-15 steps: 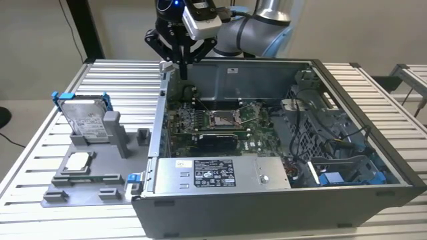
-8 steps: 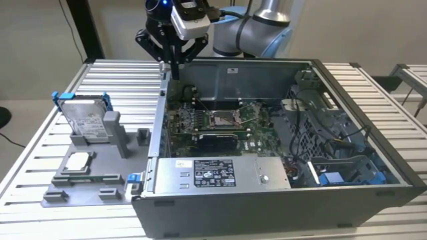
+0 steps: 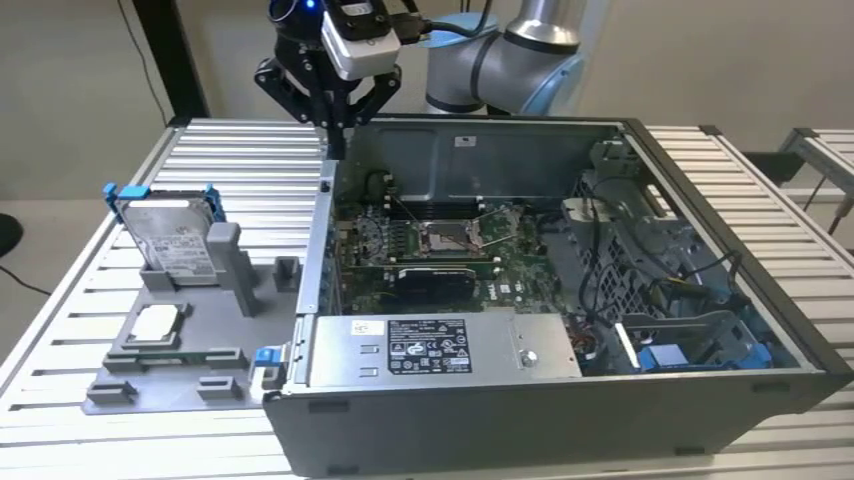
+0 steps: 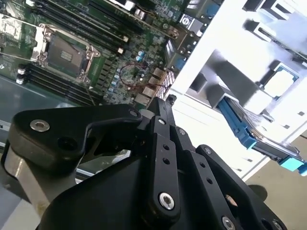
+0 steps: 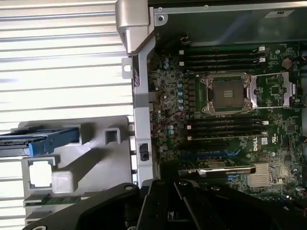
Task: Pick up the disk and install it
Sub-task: 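Reach for the disk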
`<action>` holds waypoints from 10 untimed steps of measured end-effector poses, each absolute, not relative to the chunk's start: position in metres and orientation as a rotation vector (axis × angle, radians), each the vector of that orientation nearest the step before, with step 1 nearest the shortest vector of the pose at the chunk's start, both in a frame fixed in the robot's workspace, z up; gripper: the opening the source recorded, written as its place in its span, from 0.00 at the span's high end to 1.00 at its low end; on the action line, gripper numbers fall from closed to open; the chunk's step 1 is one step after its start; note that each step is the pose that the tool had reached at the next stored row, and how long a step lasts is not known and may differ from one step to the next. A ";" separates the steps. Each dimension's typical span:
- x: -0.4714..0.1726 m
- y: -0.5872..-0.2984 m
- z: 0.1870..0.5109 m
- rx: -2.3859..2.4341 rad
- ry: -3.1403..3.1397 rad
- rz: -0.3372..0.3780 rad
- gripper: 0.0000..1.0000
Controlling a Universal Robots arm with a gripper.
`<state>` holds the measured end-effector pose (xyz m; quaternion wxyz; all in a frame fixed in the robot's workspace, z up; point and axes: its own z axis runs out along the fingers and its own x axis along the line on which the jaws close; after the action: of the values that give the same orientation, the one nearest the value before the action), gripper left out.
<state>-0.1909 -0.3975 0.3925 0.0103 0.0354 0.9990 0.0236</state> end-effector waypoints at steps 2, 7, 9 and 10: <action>-0.193 -0.397 0.392 0.110 3.118 0.074 1.00; -0.197 -0.397 0.392 0.110 3.118 0.074 1.00; -0.199 -0.397 0.392 0.110 3.118 0.073 1.00; -0.200 -0.397 0.392 0.111 3.118 0.073 1.00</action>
<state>-0.1997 -0.3973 0.3921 0.0102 0.0354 0.9990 0.0235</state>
